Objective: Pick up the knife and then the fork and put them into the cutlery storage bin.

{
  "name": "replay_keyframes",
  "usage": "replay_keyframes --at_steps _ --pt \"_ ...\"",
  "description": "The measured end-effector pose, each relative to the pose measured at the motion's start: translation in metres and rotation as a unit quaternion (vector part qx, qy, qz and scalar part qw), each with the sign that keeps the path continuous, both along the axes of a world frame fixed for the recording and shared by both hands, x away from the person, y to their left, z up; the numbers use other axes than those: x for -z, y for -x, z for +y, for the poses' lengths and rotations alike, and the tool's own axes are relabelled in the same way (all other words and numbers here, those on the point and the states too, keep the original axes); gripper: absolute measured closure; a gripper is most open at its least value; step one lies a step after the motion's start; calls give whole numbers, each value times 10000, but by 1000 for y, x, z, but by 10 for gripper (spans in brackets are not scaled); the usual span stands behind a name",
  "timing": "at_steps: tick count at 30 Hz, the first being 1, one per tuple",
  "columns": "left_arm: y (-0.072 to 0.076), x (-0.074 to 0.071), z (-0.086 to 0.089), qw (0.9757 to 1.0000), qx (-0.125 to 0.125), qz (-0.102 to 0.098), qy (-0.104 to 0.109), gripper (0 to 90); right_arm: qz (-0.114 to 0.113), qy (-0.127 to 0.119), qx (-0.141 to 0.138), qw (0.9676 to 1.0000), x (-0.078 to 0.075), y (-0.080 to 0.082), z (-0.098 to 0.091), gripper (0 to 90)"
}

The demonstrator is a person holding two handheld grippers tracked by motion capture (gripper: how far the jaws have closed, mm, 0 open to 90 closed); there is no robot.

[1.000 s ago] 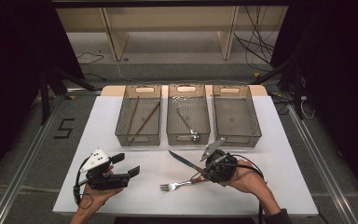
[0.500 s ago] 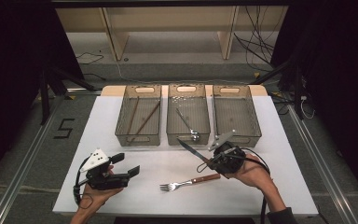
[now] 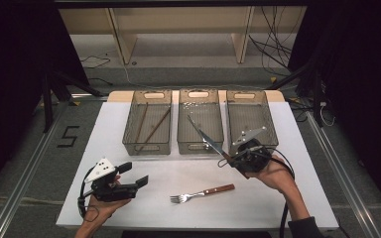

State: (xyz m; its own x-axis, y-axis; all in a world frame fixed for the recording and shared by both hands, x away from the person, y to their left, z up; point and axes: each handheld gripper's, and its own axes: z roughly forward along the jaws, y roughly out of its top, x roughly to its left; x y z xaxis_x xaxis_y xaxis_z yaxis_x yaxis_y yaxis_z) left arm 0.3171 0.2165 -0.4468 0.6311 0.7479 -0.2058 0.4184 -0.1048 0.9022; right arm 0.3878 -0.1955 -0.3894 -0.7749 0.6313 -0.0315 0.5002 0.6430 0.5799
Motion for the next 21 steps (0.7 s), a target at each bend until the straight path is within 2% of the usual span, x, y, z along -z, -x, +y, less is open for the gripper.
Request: replay_keyframes --at_steps 12,21 --pt "-1 0 0 10000 -5 1 -14 169 -186 -230 481 9984 -14 -21 -19 772" --pt "-1 0 0 10000 -2 -5 -14 168 -267 -252 721 9967 -25 -35 -27 772"
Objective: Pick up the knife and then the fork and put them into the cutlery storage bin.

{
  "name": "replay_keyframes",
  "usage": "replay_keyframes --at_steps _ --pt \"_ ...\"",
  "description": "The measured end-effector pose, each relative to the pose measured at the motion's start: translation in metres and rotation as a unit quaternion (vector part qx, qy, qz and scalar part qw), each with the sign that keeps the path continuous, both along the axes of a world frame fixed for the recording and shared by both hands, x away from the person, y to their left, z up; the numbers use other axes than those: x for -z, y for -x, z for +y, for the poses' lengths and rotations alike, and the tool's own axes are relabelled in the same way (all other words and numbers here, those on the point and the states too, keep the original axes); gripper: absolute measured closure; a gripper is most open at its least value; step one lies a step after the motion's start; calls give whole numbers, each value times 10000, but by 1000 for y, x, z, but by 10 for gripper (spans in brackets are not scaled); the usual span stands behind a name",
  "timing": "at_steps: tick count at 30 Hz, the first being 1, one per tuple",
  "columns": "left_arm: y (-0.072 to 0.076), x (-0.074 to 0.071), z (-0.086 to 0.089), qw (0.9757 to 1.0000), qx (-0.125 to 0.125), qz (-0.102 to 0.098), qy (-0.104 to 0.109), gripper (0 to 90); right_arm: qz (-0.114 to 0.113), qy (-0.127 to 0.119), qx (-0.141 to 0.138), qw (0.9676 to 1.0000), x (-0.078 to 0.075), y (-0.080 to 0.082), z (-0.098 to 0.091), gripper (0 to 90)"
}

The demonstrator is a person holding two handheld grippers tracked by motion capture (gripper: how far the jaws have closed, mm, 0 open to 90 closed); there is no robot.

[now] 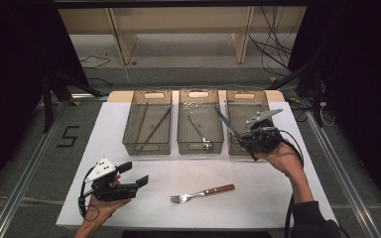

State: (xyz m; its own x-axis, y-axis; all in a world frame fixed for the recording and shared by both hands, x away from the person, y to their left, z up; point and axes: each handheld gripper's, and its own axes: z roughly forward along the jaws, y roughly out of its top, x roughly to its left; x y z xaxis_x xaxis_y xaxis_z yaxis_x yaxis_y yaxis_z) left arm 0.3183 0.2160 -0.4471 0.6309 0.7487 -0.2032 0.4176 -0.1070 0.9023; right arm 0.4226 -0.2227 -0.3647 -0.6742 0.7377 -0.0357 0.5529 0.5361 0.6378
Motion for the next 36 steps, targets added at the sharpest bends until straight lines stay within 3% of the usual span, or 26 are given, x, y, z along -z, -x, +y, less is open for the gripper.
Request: replay_keyframes --at_steps 16,36 --pt "0 0 0 10000 -7 9 8 168 -6 -115 625 9980 -2 -32 -17 772" --pt "-1 0 0 10000 2 10 -4 167 174 -329 1090 9933 1 -61 -23 771"
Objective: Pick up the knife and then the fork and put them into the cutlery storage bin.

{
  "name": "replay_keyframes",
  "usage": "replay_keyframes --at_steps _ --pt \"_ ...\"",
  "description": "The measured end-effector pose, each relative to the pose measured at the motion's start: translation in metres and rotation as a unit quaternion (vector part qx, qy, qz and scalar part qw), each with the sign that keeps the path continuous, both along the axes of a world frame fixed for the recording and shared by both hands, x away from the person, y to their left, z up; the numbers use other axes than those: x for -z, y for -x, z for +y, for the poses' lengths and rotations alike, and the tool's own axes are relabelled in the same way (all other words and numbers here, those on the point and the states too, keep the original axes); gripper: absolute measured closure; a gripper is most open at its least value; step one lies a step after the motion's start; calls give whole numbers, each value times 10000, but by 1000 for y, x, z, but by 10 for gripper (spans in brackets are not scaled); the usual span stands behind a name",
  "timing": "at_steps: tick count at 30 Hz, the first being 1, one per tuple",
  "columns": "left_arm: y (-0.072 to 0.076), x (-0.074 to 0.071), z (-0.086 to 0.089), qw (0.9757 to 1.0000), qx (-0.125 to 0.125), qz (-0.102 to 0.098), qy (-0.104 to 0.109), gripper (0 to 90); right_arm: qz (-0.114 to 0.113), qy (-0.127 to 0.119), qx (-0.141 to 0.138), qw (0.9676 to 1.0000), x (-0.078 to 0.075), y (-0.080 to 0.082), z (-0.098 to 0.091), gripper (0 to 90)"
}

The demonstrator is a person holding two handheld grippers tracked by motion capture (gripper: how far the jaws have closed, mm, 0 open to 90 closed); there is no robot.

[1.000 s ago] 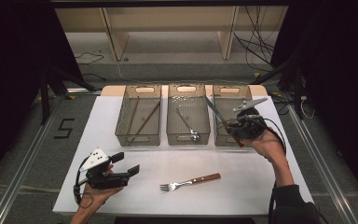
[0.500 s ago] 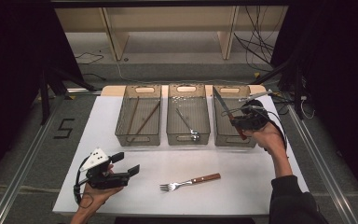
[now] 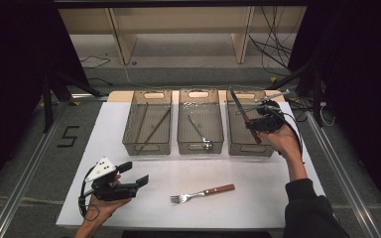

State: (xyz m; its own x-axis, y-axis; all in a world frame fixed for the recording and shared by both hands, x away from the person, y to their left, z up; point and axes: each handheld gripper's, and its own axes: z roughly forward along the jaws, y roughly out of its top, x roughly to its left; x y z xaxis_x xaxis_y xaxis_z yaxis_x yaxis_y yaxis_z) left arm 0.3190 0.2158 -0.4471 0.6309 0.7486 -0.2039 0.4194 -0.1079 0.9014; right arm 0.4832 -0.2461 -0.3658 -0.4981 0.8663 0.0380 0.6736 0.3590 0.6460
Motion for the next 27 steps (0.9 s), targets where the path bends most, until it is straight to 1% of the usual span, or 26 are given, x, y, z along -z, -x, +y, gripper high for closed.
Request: replay_keyframes --at_steps 2,13,17,27 --pt "0 0 0 10000 5 -4 -3 167 15 -59 46 10000 0 -3 0 771" --pt "0 0 0 10000 7 -7 -1 167 134 -136 335 9993 5 -20 -1 771" --pt "0 0 0 10000 10 -7 0 167 206 -114 419 9988 9 -24 -2 771" --pt "0 0 0 10000 13 -7 -3 167 300 -105 564 9979 16 -29 -2 770"
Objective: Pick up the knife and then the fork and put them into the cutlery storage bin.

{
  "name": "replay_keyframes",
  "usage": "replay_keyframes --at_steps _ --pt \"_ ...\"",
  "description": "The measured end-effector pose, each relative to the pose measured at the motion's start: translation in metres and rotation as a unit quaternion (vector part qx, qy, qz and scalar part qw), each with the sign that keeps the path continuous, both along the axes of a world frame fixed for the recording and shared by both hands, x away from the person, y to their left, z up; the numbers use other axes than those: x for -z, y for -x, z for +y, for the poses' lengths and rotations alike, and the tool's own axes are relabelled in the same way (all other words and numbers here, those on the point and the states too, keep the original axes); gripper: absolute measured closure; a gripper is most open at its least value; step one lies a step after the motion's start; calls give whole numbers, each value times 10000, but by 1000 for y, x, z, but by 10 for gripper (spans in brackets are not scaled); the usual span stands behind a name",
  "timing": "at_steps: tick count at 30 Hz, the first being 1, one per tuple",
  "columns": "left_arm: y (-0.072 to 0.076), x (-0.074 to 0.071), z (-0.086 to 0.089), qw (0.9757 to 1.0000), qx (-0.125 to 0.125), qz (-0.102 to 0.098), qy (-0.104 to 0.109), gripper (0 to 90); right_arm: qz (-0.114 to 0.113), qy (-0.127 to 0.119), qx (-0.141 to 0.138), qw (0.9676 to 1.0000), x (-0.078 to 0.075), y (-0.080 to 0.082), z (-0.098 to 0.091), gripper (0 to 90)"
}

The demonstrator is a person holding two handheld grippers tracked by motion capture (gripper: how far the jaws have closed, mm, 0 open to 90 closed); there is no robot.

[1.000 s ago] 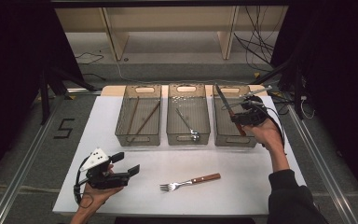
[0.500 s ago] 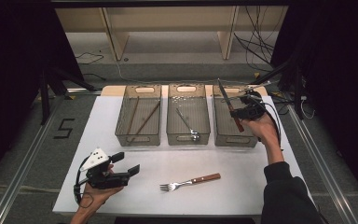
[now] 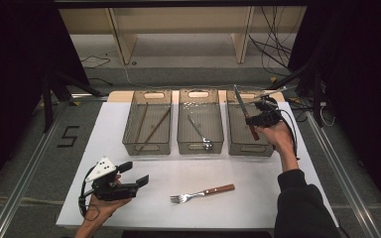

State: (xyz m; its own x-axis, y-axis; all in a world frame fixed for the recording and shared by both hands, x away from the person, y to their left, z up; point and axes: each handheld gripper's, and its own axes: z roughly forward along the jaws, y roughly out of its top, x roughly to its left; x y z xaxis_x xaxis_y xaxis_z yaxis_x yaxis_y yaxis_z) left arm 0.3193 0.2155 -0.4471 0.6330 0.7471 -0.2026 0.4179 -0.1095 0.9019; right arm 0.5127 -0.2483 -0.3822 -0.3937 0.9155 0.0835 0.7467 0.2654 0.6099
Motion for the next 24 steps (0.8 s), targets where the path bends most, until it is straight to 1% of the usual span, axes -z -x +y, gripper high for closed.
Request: replay_keyframes --at_steps 8,14,18,22,24 --pt "0 0 0 10000 7 -2 -1 167 180 1 80 9998 9 -3 5 770" --pt "0 0 0 10000 7 -2 2 167 239 22 89 9997 13 -4 8 770" --pt "0 0 0 10000 5 -2 9 167 294 -18 144 9995 16 -4 8 768" --pt "0 0 0 10000 8 3 15 167 374 68 238 9990 23 -4 7 762" --pt "0 0 -1 10000 1 17 20 167 429 -41 225 9988 26 -5 5 736"
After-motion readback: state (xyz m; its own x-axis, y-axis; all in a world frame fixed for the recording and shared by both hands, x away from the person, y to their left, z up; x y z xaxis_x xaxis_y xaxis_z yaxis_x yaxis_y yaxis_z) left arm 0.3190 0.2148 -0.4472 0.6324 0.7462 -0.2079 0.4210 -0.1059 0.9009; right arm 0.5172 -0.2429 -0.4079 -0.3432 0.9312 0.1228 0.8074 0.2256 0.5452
